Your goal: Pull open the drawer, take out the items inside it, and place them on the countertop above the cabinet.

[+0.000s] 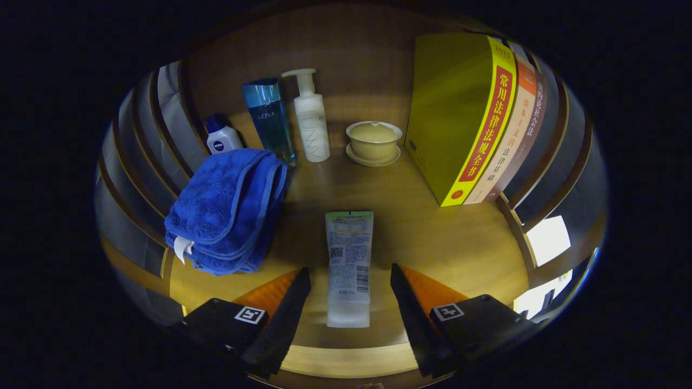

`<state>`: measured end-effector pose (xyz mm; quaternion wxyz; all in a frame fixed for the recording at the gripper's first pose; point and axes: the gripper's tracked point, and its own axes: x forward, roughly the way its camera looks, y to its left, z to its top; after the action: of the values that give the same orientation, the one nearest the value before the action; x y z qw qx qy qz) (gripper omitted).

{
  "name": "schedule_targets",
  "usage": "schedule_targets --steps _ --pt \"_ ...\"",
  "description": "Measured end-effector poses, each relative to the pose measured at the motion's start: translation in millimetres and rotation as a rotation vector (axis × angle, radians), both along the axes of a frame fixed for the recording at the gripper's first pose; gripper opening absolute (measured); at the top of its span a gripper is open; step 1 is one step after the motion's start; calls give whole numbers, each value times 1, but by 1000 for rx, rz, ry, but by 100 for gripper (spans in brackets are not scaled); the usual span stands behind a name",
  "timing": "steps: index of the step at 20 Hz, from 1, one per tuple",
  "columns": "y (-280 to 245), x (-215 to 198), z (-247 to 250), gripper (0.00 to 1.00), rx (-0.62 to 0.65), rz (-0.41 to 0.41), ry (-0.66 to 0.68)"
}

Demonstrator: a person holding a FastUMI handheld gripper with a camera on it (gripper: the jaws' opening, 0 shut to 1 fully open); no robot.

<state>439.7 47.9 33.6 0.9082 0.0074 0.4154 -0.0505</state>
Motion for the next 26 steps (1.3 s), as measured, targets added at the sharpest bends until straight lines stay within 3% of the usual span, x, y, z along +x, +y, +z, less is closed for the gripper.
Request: schedule_targets --steps 6,13,21,26 --pt "17 -41 56 97 66 42 -179" --pt "33 -121 118 97 90 122 -473" --pt "38 -223 82 97 106 139 -654" --pt "28 -279 52 97 67 88 -735"
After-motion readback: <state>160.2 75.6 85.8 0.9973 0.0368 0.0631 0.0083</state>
